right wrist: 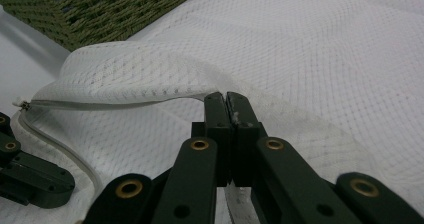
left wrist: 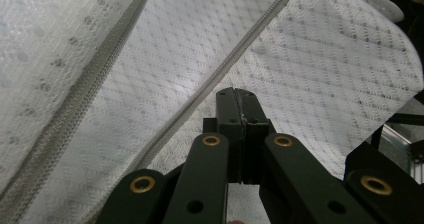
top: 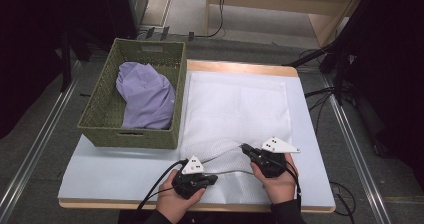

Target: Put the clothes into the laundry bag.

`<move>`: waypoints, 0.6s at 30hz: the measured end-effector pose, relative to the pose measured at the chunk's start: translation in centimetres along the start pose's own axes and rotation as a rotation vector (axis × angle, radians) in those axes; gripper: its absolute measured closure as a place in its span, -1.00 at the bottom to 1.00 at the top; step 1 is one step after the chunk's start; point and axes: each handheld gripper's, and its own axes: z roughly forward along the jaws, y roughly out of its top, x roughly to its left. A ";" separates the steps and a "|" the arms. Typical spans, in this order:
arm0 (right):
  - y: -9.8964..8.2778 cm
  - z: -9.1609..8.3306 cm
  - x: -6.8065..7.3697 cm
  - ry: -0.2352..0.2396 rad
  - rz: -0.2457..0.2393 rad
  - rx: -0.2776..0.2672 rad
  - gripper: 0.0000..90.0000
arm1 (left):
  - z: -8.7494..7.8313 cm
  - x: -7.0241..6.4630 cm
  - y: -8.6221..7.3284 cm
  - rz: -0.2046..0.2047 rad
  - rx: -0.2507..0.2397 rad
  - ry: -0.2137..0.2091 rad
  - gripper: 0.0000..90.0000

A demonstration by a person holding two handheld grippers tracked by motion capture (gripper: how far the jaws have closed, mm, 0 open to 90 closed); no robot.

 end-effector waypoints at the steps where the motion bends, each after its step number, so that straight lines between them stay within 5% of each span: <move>1: 0.0 0.0 0.0 0.001 0.000 -0.002 1.00 | 0.0 0.0 0.0 -0.004 0.000 -0.004 1.00; 9: 0.0 0.1 -0.1 0.004 0.000 0.005 1.00 | -0.6 0.0 0.1 -0.002 -0.044 -0.007 0.97; 18: 0.0 0.0 -0.2 0.004 0.004 -0.001 1.00 | -3.1 0.0 0.9 0.005 -0.139 -0.007 0.59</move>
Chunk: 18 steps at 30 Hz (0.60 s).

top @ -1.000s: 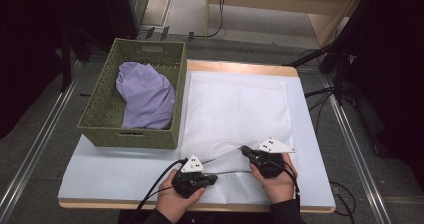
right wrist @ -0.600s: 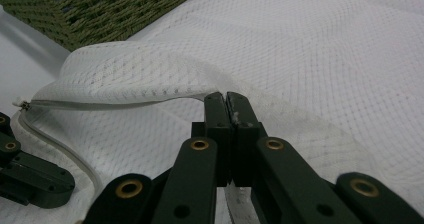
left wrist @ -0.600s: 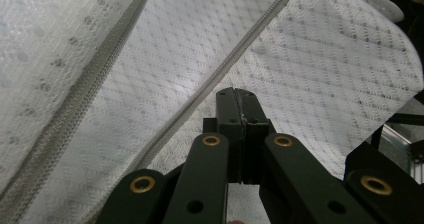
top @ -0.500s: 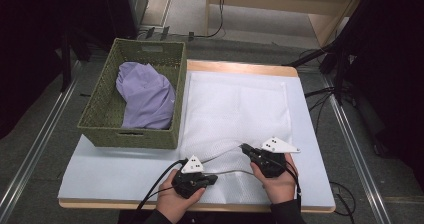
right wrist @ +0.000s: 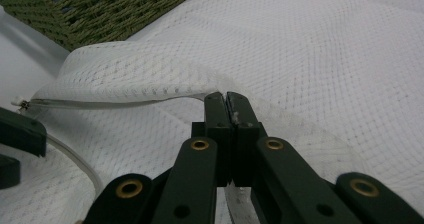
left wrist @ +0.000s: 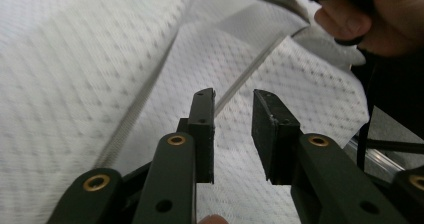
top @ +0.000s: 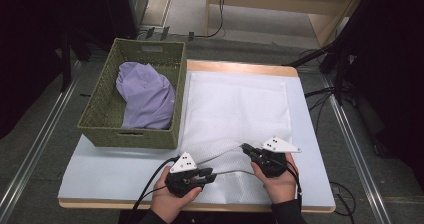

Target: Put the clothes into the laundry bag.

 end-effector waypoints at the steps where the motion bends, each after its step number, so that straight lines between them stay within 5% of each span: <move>1: 0.0 0.0 0.0 0.001 0.000 -0.002 1.00 | -0.2 0.0 0.1 0.001 -0.007 0.004 0.55; 12: 0.1 -0.1 0.1 0.003 0.000 -0.001 1.00 | -3.5 0.5 2.2 0.013 -0.086 0.053 0.43; 18: 0.0 0.0 0.1 0.005 -0.004 0.000 1.00 | -5.1 1.2 3.3 0.009 -0.112 0.082 0.64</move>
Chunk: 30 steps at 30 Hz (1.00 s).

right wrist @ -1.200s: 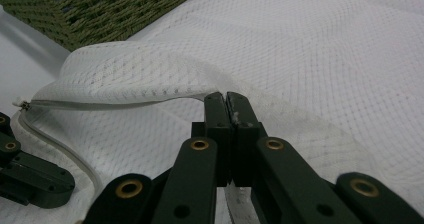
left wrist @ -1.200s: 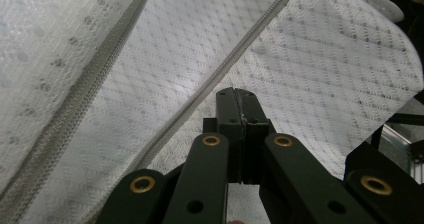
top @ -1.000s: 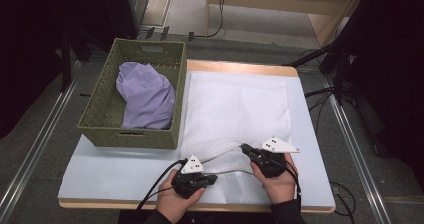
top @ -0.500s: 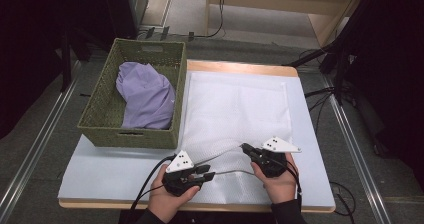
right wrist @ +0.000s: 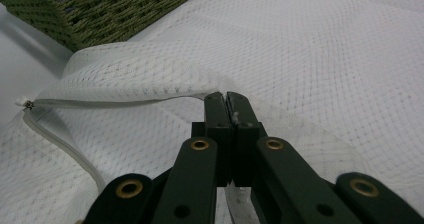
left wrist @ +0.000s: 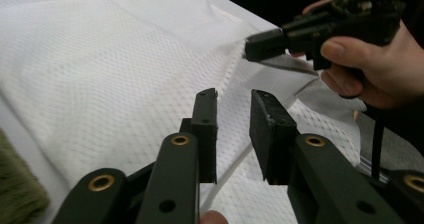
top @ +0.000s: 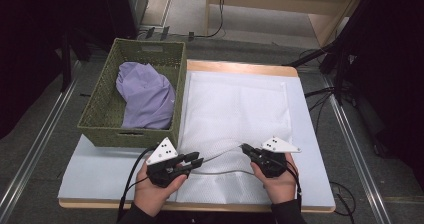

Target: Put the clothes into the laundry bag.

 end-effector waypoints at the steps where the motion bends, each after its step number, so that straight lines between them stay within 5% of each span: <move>1: 0.0 0.0 0.0 0.001 0.001 0.002 1.00 | -0.2 0.2 0.2 -0.003 -0.004 0.000 0.70; 16: -0.1 0.2 0.1 -0.001 -0.003 0.007 1.00 | -2.9 3.5 3.6 -0.029 -0.080 0.089 0.73; 30: -0.1 0.2 0.1 0.000 -0.007 0.011 1.00 | -3.6 6.8 5.0 -0.073 -0.105 0.154 0.72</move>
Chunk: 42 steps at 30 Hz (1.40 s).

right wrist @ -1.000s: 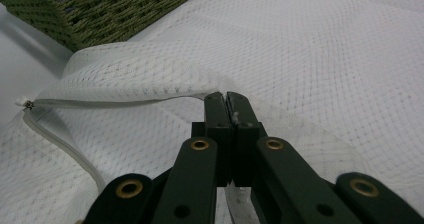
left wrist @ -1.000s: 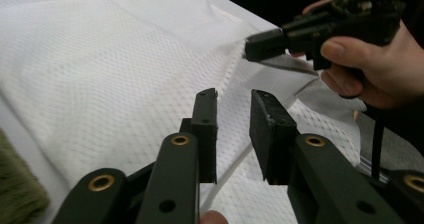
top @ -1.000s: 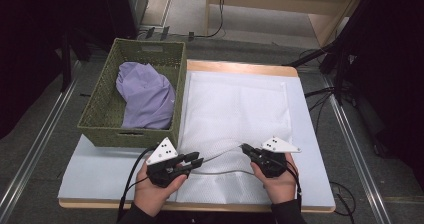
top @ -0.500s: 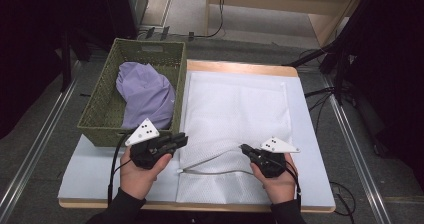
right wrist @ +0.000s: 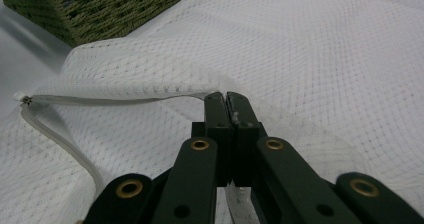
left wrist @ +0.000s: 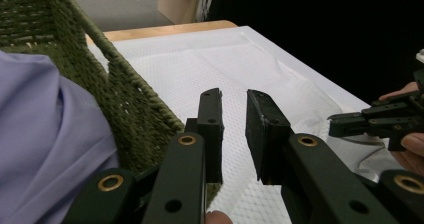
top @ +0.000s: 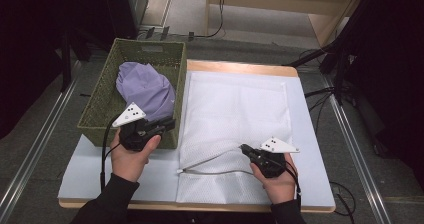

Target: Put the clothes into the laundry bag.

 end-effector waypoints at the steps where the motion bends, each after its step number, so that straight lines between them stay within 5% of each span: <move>1: 0.0 0.0 0.0 -0.001 -0.002 0.000 1.00 | 0.0 0.1 0.1 -0.003 -0.001 0.002 0.72; 16: 0.0 0.1 0.0 0.000 -0.004 0.004 1.00 | 0.6 3.8 1.9 -0.043 -0.018 0.085 0.71; 27: -0.1 0.2 0.0 0.001 -0.009 0.008 1.00 | 1.1 5.6 2.9 -0.098 -0.010 0.139 0.49; 42: -0.1 0.4 0.1 0.002 -0.006 0.013 1.00 | 2.3 7.6 4.1 -0.136 -0.018 0.153 0.29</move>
